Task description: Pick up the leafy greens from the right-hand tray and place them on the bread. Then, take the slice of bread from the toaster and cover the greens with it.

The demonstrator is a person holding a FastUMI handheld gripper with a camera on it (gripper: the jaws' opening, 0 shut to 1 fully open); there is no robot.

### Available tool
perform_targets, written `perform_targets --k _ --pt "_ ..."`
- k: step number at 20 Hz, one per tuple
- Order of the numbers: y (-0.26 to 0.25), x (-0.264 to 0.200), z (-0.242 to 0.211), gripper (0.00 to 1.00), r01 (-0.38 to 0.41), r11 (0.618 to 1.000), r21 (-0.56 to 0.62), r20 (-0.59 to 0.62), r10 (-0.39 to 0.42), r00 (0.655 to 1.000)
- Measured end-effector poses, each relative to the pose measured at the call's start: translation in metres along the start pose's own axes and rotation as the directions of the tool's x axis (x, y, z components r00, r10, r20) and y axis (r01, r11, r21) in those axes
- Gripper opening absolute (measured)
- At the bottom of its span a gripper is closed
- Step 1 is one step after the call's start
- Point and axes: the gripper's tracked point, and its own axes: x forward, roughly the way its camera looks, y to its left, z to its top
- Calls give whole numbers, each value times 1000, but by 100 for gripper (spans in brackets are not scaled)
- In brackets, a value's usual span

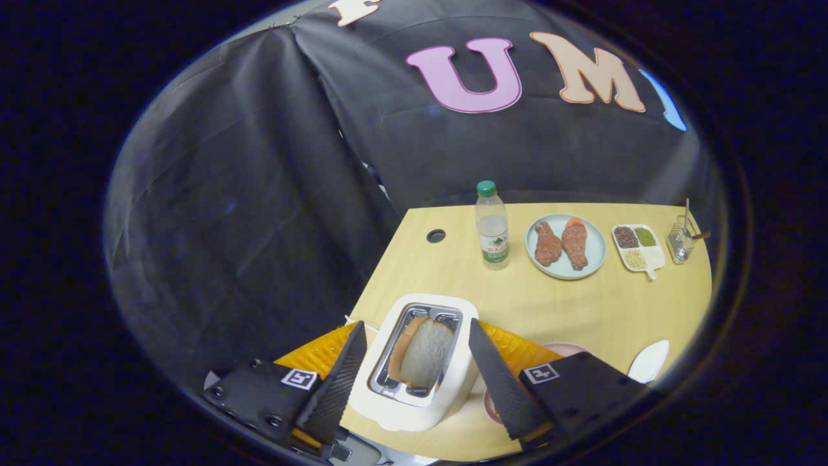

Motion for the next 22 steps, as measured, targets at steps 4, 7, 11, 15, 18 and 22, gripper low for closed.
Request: perform_targets --k 4,7,11,15,18,22 --pt "10 18 -14 99 19 999 -28 -15 -19 1000" --pt "6 34 -27 99 57 996 -64 -18 -58 998" --pt "3 45 -40 99 76 994 -84 -34 -79 996" --pt "-6 52 -48 67 94 991 -96 -50 -100 994" --pt "-8 48 -54 43 107 990 -92 -73 -114 991" --pt "-15 43 -50 19 111 989 -98 -62 -118 991"
